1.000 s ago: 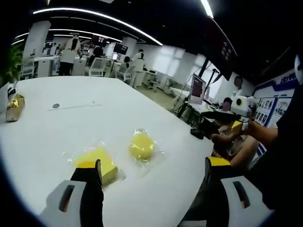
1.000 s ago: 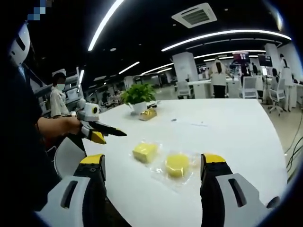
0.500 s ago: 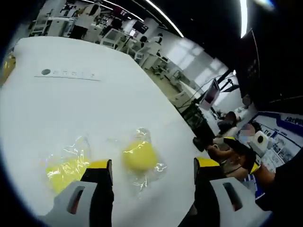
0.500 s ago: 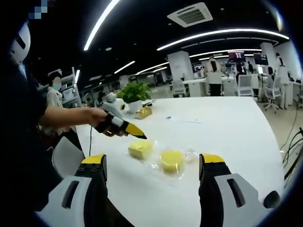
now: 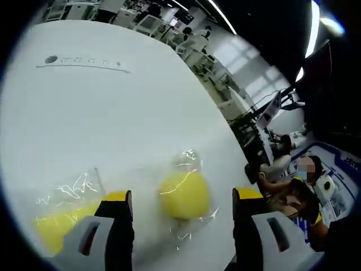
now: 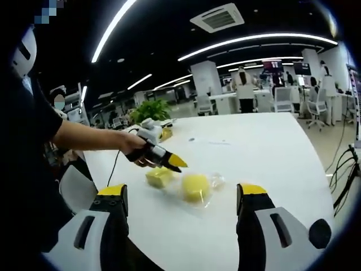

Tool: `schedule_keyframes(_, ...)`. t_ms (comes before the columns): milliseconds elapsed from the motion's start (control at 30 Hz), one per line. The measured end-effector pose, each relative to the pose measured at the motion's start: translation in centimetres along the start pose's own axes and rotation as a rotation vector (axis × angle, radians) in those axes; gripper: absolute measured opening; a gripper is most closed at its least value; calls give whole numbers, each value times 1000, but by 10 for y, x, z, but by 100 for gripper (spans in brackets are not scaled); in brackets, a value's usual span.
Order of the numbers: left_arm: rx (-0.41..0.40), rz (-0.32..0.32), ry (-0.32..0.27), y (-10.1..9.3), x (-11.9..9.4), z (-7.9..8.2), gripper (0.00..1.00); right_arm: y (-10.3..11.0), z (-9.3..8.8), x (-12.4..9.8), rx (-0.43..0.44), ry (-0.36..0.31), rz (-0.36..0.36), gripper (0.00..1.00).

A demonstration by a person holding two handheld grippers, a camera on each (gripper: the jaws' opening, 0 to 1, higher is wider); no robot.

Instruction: Compare the silicone blocks by pressing each to a similar depth, holding the contact briefly, and releasing to observe deformation and rebound differences across the visible hardness samples.

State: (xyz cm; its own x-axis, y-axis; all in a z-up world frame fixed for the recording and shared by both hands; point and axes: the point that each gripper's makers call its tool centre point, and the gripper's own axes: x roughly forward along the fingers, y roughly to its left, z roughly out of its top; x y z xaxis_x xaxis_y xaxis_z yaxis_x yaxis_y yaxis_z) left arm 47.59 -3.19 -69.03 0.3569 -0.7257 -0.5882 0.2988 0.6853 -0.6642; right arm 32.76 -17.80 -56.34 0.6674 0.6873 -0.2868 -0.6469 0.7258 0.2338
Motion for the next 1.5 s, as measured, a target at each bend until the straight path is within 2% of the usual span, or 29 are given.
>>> schedule_keyframes(167,-67,39,-7,14,11,5,66,1,0,0,-1,2,0,73)
schedule_keyframes(233,-147,47,-10,19,16,4,64,0,1,-1,1,-2,-6,73)
schedule_keyframes(333,-245,51,-14,25,22,3,55,-4,1,-3,3,-2,-14,72)
schedule_keyframes(400,-233,38,-17,25,26,5,52,-6,0,-4,5,-1,-19,72)
schedule_keyframes(467,-256,38,-29,24,29,6,49,-8,-1,-5,5,-1,-25,72)
schedule_keyframes(533,-293,10,-12,18,33,4,45,-9,-2,-6,13,-2,-30,72)
schedule_keyframes(600,-328,32,-26,24,34,4,38,-10,-3,-7,15,0,-34,72)
schedule_keyframes(733,-345,36,-38,27,38,1,28,-13,-5,-9,19,2,-40,72)
schedule_keyframes(833,-339,24,-10,25,39,-4,23,-15,-6,-10,26,4,-45,71)
schedule_keyframes(1033,-331,32,-52,32,36,3,11,-15,-11,-11,32,11,-44,70)
schedule_keyframes(1133,-355,23,-45,31,36,2,10,-13,-12,-12,34,16,-42,69)
schedule_keyframes(1367,-345,5,-59,30,35,4,4,-15,-13,-15,30,23,-52,70)
schedule_keyframes(1433,-321,-1,-62,28,35,5,2,-18,-11,-16,20,15,-68,73)
schedule_keyframes(1500,-308,-7,-63,27,35,5,0,-18,-10,-17,27,15,-66,71)
